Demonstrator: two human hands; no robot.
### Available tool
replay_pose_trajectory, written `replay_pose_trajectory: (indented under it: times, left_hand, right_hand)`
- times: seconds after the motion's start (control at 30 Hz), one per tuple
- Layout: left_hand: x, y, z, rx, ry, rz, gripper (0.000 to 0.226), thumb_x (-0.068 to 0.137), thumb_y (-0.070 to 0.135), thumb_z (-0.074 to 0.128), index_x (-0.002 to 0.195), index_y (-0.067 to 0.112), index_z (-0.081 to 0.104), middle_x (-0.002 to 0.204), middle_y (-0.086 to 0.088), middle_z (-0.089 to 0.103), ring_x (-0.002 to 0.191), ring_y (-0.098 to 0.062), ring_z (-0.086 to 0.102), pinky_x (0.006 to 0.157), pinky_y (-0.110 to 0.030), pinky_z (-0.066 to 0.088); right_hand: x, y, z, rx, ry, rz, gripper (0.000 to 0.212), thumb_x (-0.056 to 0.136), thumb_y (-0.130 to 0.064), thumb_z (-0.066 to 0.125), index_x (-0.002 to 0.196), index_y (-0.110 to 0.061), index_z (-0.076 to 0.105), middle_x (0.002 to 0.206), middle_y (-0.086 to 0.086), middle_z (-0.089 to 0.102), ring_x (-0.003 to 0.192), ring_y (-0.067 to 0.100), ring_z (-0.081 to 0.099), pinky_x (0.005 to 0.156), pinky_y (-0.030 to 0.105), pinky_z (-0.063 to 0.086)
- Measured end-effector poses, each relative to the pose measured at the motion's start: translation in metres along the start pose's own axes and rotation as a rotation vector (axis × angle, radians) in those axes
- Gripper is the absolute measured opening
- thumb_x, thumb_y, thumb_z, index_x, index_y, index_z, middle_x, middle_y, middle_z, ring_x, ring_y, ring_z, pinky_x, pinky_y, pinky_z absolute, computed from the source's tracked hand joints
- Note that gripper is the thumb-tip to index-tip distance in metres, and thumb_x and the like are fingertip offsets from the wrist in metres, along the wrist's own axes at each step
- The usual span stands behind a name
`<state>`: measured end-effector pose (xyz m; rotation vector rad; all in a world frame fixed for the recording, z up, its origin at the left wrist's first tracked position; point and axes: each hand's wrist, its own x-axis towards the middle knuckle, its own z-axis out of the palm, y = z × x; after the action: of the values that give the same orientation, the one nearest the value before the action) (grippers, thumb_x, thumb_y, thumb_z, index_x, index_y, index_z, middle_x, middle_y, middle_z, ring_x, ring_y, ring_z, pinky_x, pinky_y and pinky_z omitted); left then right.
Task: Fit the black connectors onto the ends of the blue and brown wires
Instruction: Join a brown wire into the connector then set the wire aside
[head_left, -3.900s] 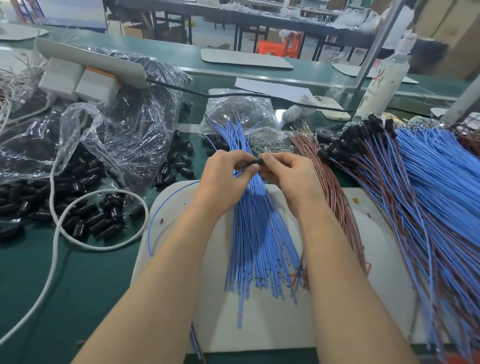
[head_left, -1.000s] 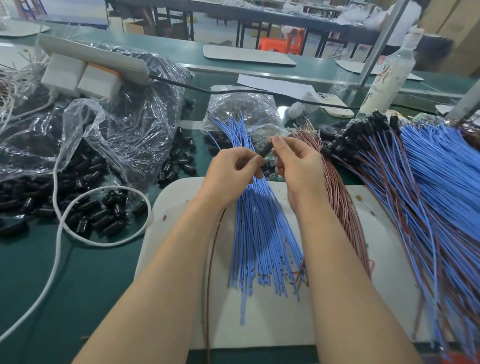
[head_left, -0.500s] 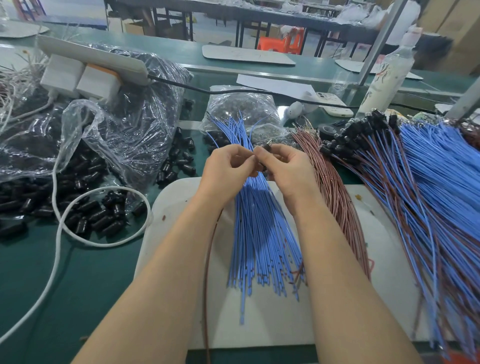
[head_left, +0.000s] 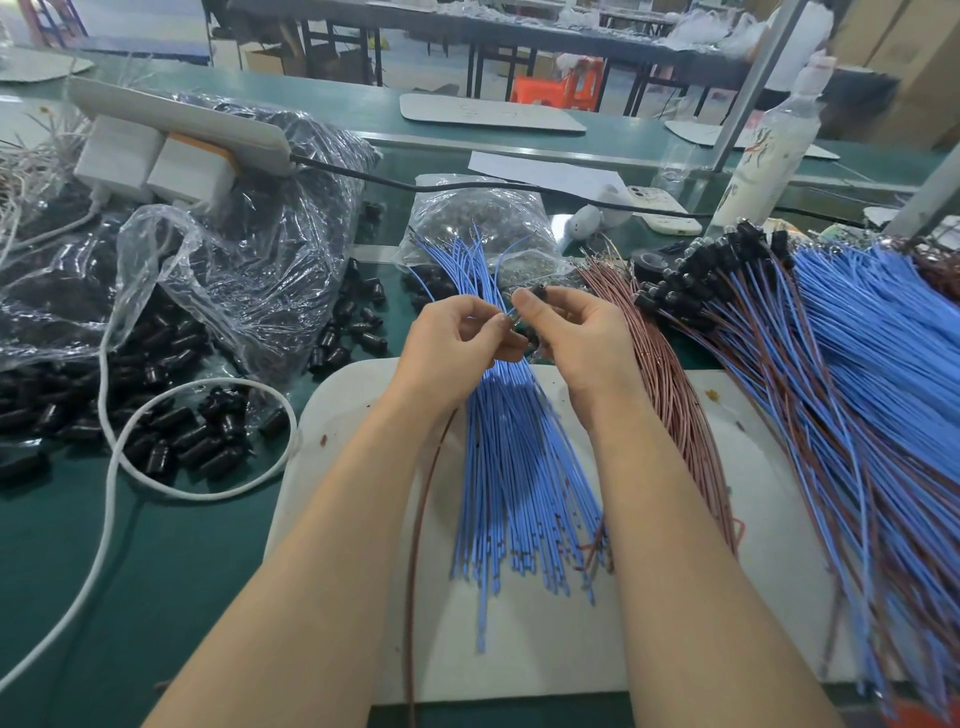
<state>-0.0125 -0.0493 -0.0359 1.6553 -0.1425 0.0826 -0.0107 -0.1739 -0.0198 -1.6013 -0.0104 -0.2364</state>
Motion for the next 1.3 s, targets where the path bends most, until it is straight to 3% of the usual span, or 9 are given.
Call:
replay_pose_trajectory:
  times: [0.13, 0.33, 0.43, 0.6, 0.7, 0.83, 1.1, 1.2, 1.3]
  left_hand:
    - [-0.0007, -0.0002, -0.0002, 0.049, -0.006, 0.008, 0.012, 0.096, 0.014, 0.054, 0.085, 0.013, 0.06, 0.077, 0.001, 0.074, 0.074, -0.01, 0.072, 0.07, -0.023, 0.049]
    - [-0.0012, 0.0005, -0.0002, 0.119, -0.046, -0.004, 0.015, 0.097, 0.012, 0.05, 0.087, 0.011, 0.06, 0.079, 0.001, 0.074, 0.075, -0.01, 0.072, 0.079, -0.035, 0.055]
    - [-0.001, 0.0001, -0.001, 0.118, -0.066, -0.02, 0.016, 0.098, 0.012, 0.049, 0.087, 0.011, 0.061, 0.077, 0.001, 0.073, 0.074, -0.013, 0.072, 0.085, -0.041, 0.056]
    - [-0.0024, 0.0024, -0.0013, 0.098, -0.071, 0.018, 0.012, 0.095, 0.015, 0.055, 0.086, 0.012, 0.061, 0.078, 0.001, 0.074, 0.07, -0.01, 0.07, 0.075, -0.031, 0.055]
    - [-0.0026, 0.005, -0.0013, 0.055, -0.078, 0.041, 0.007, 0.093, 0.017, 0.06, 0.09, 0.011, 0.062, 0.072, 0.006, 0.072, 0.061, -0.003, 0.063, 0.064, -0.017, 0.049]
    - [-0.0013, 0.006, -0.0026, 0.043, -0.043, 0.064, 0.009, 0.093, 0.011, 0.059, 0.093, 0.003, 0.063, 0.068, 0.005, 0.069, 0.059, 0.0, 0.06, 0.062, -0.012, 0.046]
    - [-0.0012, 0.0053, -0.0041, 0.114, -0.048, 0.063, 0.007, 0.092, 0.013, 0.061, 0.093, 0.007, 0.062, 0.07, 0.003, 0.069, 0.062, -0.004, 0.061, 0.07, -0.02, 0.052]
    - [-0.0031, 0.0059, -0.0037, 0.155, -0.06, 0.057, 0.01, 0.093, 0.013, 0.059, 0.083, 0.015, 0.059, 0.069, 0.004, 0.068, 0.061, -0.003, 0.06, 0.07, -0.019, 0.052]
    - [-0.004, 0.007, -0.0035, 0.17, -0.07, 0.046, 0.007, 0.093, 0.013, 0.058, 0.087, 0.011, 0.06, 0.07, 0.003, 0.069, 0.061, -0.005, 0.06, 0.072, -0.021, 0.051]
  right_hand:
    - [0.0, 0.0002, -0.0008, -0.015, 0.0, -0.022, 0.007, 0.084, -0.018, 0.071, 0.08, -0.013, 0.068, 0.05, -0.016, 0.055, 0.048, -0.005, 0.048, 0.052, 0.009, 0.04]
    - [0.0045, 0.0028, -0.0026, -0.016, 0.059, -0.015, 0.018, 0.082, -0.021, 0.074, 0.092, -0.007, 0.068, 0.062, -0.011, 0.055, 0.049, -0.006, 0.048, 0.056, 0.011, 0.04]
    - [0.0054, 0.0048, -0.0027, -0.027, 0.065, -0.027, 0.011, 0.081, -0.022, 0.075, 0.084, -0.02, 0.064, 0.064, -0.012, 0.057, 0.051, -0.007, 0.05, 0.057, 0.011, 0.042]
    - [0.0054, 0.0057, -0.0042, 0.041, 0.049, 0.011, 0.025, 0.083, -0.022, 0.073, 0.099, -0.004, 0.066, 0.063, -0.013, 0.057, 0.053, -0.003, 0.051, 0.058, 0.014, 0.04]
    - [0.0029, 0.0041, -0.0043, 0.057, -0.037, 0.003, 0.009, 0.085, -0.018, 0.07, 0.086, -0.01, 0.067, 0.056, -0.014, 0.061, 0.05, -0.003, 0.052, 0.053, 0.011, 0.041]
    - [0.001, 0.0033, -0.0017, 0.033, -0.121, -0.005, 0.008, 0.087, -0.017, 0.067, 0.082, -0.011, 0.068, 0.052, -0.013, 0.058, 0.051, 0.002, 0.051, 0.058, 0.019, 0.042]
    - [0.0011, 0.0028, -0.002, 0.046, -0.088, -0.016, 0.008, 0.086, -0.015, 0.069, 0.085, -0.007, 0.068, 0.054, -0.013, 0.059, 0.05, -0.002, 0.051, 0.055, 0.013, 0.043]
    - [0.0033, 0.0032, -0.0042, 0.054, -0.041, -0.012, 0.022, 0.083, -0.018, 0.072, 0.096, -0.001, 0.068, 0.059, -0.011, 0.057, 0.051, -0.002, 0.049, 0.056, 0.014, 0.04]
    - [0.0051, 0.0044, -0.0054, 0.037, -0.021, -0.015, 0.033, 0.082, -0.021, 0.073, 0.103, 0.004, 0.066, 0.059, -0.013, 0.054, 0.052, -0.001, 0.047, 0.057, 0.014, 0.039]
